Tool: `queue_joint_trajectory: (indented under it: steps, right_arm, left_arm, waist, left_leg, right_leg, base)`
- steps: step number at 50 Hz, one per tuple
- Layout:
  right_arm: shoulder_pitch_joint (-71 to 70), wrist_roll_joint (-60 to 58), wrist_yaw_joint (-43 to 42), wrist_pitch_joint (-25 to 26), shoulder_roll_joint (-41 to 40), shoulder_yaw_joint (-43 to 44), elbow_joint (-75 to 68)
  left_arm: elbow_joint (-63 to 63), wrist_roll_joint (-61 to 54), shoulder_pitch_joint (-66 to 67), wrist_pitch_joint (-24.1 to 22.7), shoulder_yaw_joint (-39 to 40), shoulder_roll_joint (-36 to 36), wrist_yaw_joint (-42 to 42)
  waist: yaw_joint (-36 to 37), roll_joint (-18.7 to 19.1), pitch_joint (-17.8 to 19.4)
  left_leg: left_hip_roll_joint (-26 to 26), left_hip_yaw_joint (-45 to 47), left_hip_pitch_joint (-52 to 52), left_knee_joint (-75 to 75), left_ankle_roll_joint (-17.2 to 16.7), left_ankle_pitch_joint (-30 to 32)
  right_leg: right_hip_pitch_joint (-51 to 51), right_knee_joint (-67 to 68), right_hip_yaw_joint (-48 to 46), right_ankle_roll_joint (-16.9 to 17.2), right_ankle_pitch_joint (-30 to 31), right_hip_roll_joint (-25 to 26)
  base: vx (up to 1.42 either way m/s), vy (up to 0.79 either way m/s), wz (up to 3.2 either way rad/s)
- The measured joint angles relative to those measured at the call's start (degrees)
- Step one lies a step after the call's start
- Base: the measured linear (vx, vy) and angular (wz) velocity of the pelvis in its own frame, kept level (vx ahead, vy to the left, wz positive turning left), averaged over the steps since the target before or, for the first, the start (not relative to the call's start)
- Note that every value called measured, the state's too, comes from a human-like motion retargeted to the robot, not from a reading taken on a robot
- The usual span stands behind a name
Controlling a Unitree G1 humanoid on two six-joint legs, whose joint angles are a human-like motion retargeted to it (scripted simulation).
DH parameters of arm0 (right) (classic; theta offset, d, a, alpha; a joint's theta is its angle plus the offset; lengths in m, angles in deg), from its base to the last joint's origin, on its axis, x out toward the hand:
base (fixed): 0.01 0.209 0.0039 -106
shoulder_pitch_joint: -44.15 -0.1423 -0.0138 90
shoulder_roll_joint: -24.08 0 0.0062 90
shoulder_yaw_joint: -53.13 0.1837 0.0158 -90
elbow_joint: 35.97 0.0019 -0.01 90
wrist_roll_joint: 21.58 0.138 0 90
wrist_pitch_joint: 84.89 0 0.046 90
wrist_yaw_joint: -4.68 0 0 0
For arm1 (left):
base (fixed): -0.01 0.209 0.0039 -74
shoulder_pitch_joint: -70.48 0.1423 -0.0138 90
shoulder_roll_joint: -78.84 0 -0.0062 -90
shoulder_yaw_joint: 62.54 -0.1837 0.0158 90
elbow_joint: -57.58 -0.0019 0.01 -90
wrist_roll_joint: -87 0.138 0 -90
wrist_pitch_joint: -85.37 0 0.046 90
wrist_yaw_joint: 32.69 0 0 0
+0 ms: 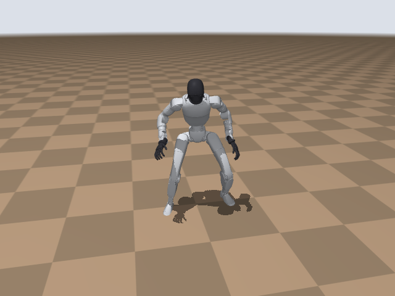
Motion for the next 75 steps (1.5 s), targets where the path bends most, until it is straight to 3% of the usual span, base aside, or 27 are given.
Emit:
queue_joint_trajectory:
  steps: [3,6,9,12,15,18,20,24,27,30,33,37,40,42,45,47,48,50,52,56,60,62,65,68,70,73,75]
  right_arm:
    - [2.1,6.5,-0.8,-2.1,1.2,3.8,2.7]
    - [6.6,13.3,-0.9,-3.3,1.6,9.8,6.5]
    - [10.0,16.4,-0.9,-3.8,1.7,14.3,8.8]
    - [11.7,15.9,0.1,-3.5,1.4,15.5,8.7]
    - [9.0,12.9,1.9,-1.6,0.3,11.4,3.9]
    - [3.5,10.9,4.0,0.9,-1.1,4.1,-5.0]
    - [0.0,10.2,6.0,2.1,-2.4,-0.8,-11.9]
    - [-5.3,12.9,10.0,3.5,-6.2,-8.2,-26.6]
    - [-7.1,16.6,13.4,3.8,-9.6,-11.0,-36.4]
    - [-6.6,19.3,15.5,4.7,-12.0,-11.0,-42.3]
    - [-4.5,20.3,16.8,5.7,-12.6,-10.1,-44.2]
    - [-2.7,21.0,17.6,4.7,-12.3,-10.4,-45.5]
    - [-3.1,20.8,17.3,3.6,-12.5,-12.0,-47.5]
    - [-4.1,20.1,16.5,3.5,-12.8,-13.8,-48.9]
    - [-6.1,18.8,15.1,4.0,-12.2,-17.3,-49.5]
    - [-7.4,16.5,14.3,4.2,-11.2,-18.8,-48.4]
    - [-8.2,15.6,13.7,4.4,-10.8,-19.3,-47.8]
    - [-9.9,14.8,12.5,4.5,-9.9,-20.3,-46.7]
    - [-11.0,15.3,11.2,4.2,-9.5,-20.8,-46.1]
    - [-10.1,17.5,9.7,3.3,-9.8,-19.7,-45.2]
    - [-6.1,18.3,9.9,4.3,-10.6,-17.3,-44.2]
    - [-4.1,17.6,10.3,5.0,-10.7,-16.6,-44.4]
    - [-2.3,16.1,11.2,5.5,-11.2,-16.4,-45.5]
    - [-2.2,14.6,12.1,5.5,-12.3,-17.2,-47.6]
    - [-2.7,14.1,12.1,5.7,-13.3,-18.2,-49.0]
    - [-3.8,14.6,11.3,5.7,-14.0,-20.2,-49.5]
    - [-4.1,14.1,11.2,5.4,-13.7,-20.7,-48.8]
  left_arm:
    - [3.8,-1.9,-0.1,-1.2,0.2,-2.6,2.4]
    - [7.4,-3.0,-2.3,-1.5,-1.2,-6.2,3.8]
    - [9.5,-3.1,-5.3,-0.6,-2.0,-8.8,4.3]
    - [10.1,-3.8,-6.8,0.7,-2.4,-8.7,3.6]
    - [8.4,-4.4,-6.1,1.8,-1.8,-6.5,1.5]
    - [4.8,-3.7,-4.7,3.8,-0.3,-4.0,-2.3]
    - [1.3,-2.9,-4.1,4.6,1.0,-1.7,-4.7]
    - [-8.2,-2.3,-5.4,6.4,2.5,3.2,-7.8]
    - [-17.6,-3.6,-8.0,7.2,1.8,6.0,-10.5]
    - [-26.0,-5.5,-10.8,8.1,-1.4,7.2,-13.5]
    - [-29.2,-4.3,-12.8,8.9,-6.5,6.6,-15.8]
    - [-28.9,0.1,-14.7,8.7,-10.7,5.1,-15.0]
    - [-28.2,0.2,-14.7,7.3,-9.7,5.4,-11.4]
    - [-27.4,0.0,-13.7,6.8,-7.6,5.7,-9.1]
    - [-25.2,0.3,-11.4,7.5,-4.8,5.3,-7.9]
    - [-23.4,0.6,-9.5,7.2,-3.5,4.8,-8.2]
    - [-22.6,1.0,-8.6,7.2,-2.9,4.4,-8.4]
    - [-21.8,1.9,-7.5,7.3,-2.7,3.5,-9.0]
    - [-22.3,3.0,-7.4,7.3,-3.5,2.5,-9.2]
    - [-24.7,6.1,-9.0,7.5,-7.5,0.7,-8.6]
    - [-26.6,7.7,-12.6,8.0,-14.8,-1.3,-9.0]
    - [-26.7,7.8,-14.3,8.1,-17.1,-1.6,-9.3]
    - [-26.1,6.2,-14.9,8.2,-16.8,-0.9,-9.5]
    - [-25.9,3.7,-13.6,7.5,-13.4,0.9,-9.0]
    - [-25.8,3.0,-12.2,7.1,-10.7,1.7,-8.6]
    - [-24.9,3.7,-9.3,7.4,-7.6,1.7,-8.8]
    - [-24.8,4.1,-7.7,7.1,-6.5,1.7,-8.7]
  waist:
    - [0.0,0.7,0.0]
    - [-0.5,0.9,0.0]
    - [-0.6,2.1,0.0]
    - [-0.1,3.1,0.0]
    - [0.9,1.9,0.0]
    - [1.3,0.7,0.0]
    - [0.3,0.5,0.0]
    - [0.3,0.0,0.0]
    - [1.2,0.0,0.0]
    - [1.6,0.5,0.0]
    - [0.8,0.5,0.0]
    - [0.3,1.7,0.0]
    - [0.7,1.6,0.0]
    - [0.9,0.3,0.0]
    - [1.3,-0.9,0.0]
    - [0.0,-1.0,0.0]
    - [-0.5,-1.2,0.0]
    - [-0.7,-1.7,0.0]
    - [0.0,-1.6,0.0]
    - [0.3,-0.5,0.0]
    - [-0.8,-0.5,0.0]
    - [-1.2,0.3,0.0]
    - [-0.8,1.7,0.0]
    - [-0.1,1.4,0.0]
    - [0.0,0.2,0.0]
    - [0.9,-1.4,0.0]
    - [0.5,-1.9,0.0]
  left_leg:
    - [-1.1,-1.4,4.4,-10.2,-1.4,4.8]
    - [-4.2,0.0,3.7,-9.4,-4.0,5.7]
    - [-7.2,1.0,3.7,-10.3,-4.3,5.5]
    - [-10.2,2.2,4.4,-11.5,-2.5,5.8]
    - [-13.0,4.9,6.1,-12.8,-3.0,6.6]
    - [-15.0,2.7,4.2,-6.8,-7.9,7.5]
    - [-13.8,1.7,2.8,-0.7,-8.9,5.0]
    - [-2.3,5.3,3.6,3.9,-2.4,-0.8]
    - [-0.7,1.7,6.0,-5.5,-1.6,-0.1]
    - [-2.3,-0.8,9.2,-17.1,-2.8,8.0]
    - [-5.0,0.6,7.4,-17.2,-3.8,9.6]
    - [-9.0,1.5,5.8,-19.9,-1.9,10.3]
    - [-11.9,3.2,5.2,-21.0,-0.9,11.4]
    - [-14.3,3.7,4.7,-19.7,-3.8,11.2]
    - [-16.8,-0.9,0.8,-10.3,-9.4,8.8]
    - [-14.1,-1.2,-2.0,-1.1,-8.2,5.3]
    - [-11.0,0.2,-3.0,3.0,-6.0,3.2]
    - [-5.1,2.4,-3.6,8.0,-1.6,-0.2]
    - [-2.9,1.1,-2.8,5.8,0.0,-1.4]
    - [-3.9,-1.9,2.5,-10.0,-0.6,3.1]
    - [-6.5,-0.1,2.0,-12.0,-2.2,5.6]
    - [-8.5,0.7,2.7,-14.6,-1.9,5.9]
    - [-10.3,1.7,3.1,-16.9,0.6,7.0]
    - [-11.9,4.2,3.6,-18.2,1.0,8.3]
    - [-13.5,6.0,3.3,-17.2,-0.3,9.0]
    - [-15.7,1.7,-1.8,-7.3,-6.7,11.2]
    - [-16.7,-2.4,-5.1,0.6,-9.9,9.5]
  right_leg:
    - [1.0,-2.7,0.4,-0.2,2.9,-0.9]
    - [0.1,-1.1,-2.0,-2.5,5.4,-5.6]
    - [-1.4,6.8,-6.2,-4.6,-1.3,-7.6]
    - [-1.5,13.7,-7.5,-2.9,-8.9,-2.9]
    - [3.1,4.9,-7.9,0.6,-6.5,2.6]
    - [4.6,2.6,-7.6,-4.7,-5.4,0.0]
    - [4.0,5.0,-6.7,-3.0,-3.8,-2.0]
    - [4.9,3.3,-5.7,-2.6,-3.5,-3.2]
    - [5.0,-0.4,-4.6,-1.6,0.1,-2.5]
    - [5.5,-4.9,-4.6,-2.6,3.9,-2.4]
    - [3.7,-3.9,-7.1,-5.2,5.3,-6.0]
    - [-1.0,9.0,-9.3,-8.8,-6.7,-4.9]
    - [-1.9,11.7,-8.3,-4.7,-8.7,1.6]
    - [1.4,3.2,-7.9,-1.5,-5.6,4.0]
    - [2.1,1.3,-7.9,-5.7,-5.6,1.6]
    - [-0.3,5.8,-6.7,-3.9,-4.6,-0.4]
    - [-1.0,6.8,-6.2,-3.4,-4.9,-1.1]
    - [-1.9,7.3,-5.0,-4.8,-6.2,-1.6]
    - [-2.7,6.2,-4.0,-5.7,-5.4,-1.0]
    - [-2.6,2.0,-3.7,-4.2,-0.8,-0.2]
    - [-2.0,-2.4,-3.8,-5.5,4.5,-3.2]
    - [-2.2,-1.8,-4.6,-6.5,3.4,-4.2]
    - [-3.8,5.3,-5.9,-7.3,-3.9,-1.8]
    - [-3.2,6.4,-8.5,-4.1,-6.0,2.6]
    - [-0.1,-1.2,-9.2,-1.9,-3.0,4.5]
    - [-0.1,-3.4,-7.3,-6.5,-0.7,3.0]
    - [-2.0,0.1,-5.5,-5.5,-0.3,1.1]
  base:
    - [-0.07,0.54,-0.08]
    - [-0.08,0.55,0.51]
    - [-0.06,0.49,0.56]
    - [-0.02,0.36,0.35]
    - [0.0,0.28,-0.06]
    - [0.01,0.3,-0.11]
    - [0.03,0.32,0.27]
    - [-0.01,0.35,-0.13]
    - [-0.08,0.44,-0.49]
    - [-0.11,0.51,-0.23]
    - [-0.14,0.53,0.31]
    - [-0.14,0.44,0.42]
    - [-0.09,0.31,0.26]
    - [-0.04,0.27,0.11]
    - [-0.04,0.29,0.04]
    - [-0.03,0.31,0.28]
    - [-0.04,0.32,0.13]
    - [-0.07,0.34,-0.24]
    - [-0.1,0.4,-0.55]
    - [-0.08,0.45,-0.33]
    - [-0.08,0.48,0.29]
    - [-0.05,0.49,0.37]
    - [-0.02,0.42,-0.02]
    - [0.01,0.33,-0.23]
    - [0.02,0.3,-0.18]
    - [0.02,0.3,-0.27]
    - [0.02,0.35,0.01]
